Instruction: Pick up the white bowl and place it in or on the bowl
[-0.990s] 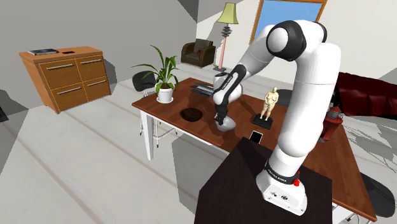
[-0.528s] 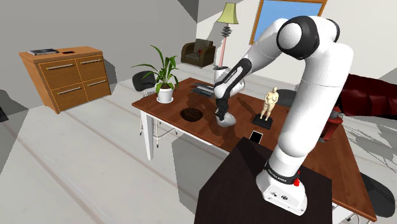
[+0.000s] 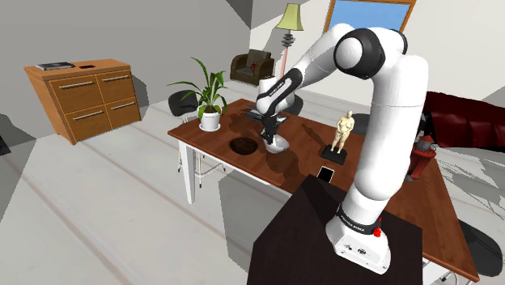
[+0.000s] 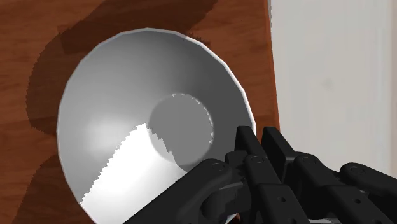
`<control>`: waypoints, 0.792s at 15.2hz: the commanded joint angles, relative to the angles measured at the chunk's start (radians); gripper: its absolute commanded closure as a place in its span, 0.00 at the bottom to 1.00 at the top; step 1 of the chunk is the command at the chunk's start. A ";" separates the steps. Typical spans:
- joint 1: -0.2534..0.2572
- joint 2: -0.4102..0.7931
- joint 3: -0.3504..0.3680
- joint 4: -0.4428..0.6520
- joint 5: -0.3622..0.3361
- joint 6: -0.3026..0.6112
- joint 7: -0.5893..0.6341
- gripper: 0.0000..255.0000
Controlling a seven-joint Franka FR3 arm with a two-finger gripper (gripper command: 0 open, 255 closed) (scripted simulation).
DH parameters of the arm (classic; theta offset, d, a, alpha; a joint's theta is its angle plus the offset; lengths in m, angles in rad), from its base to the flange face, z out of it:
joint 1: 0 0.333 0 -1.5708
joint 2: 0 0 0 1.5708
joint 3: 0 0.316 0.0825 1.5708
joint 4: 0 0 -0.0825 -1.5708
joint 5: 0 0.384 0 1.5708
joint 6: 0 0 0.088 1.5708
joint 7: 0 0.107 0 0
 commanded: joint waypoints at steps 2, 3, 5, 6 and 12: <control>0.001 0.079 0.015 0.140 0.029 -0.064 -0.007 1.00; 0.002 0.107 0.020 0.190 0.038 -0.086 -0.007 1.00; 0.002 0.167 0.029 0.295 0.054 -0.133 -0.008 1.00; 0.002 0.198 0.033 0.350 0.061 -0.158 -0.009 1.00; -0.008 0.409 0.057 0.733 0.098 -0.332 -0.008 1.00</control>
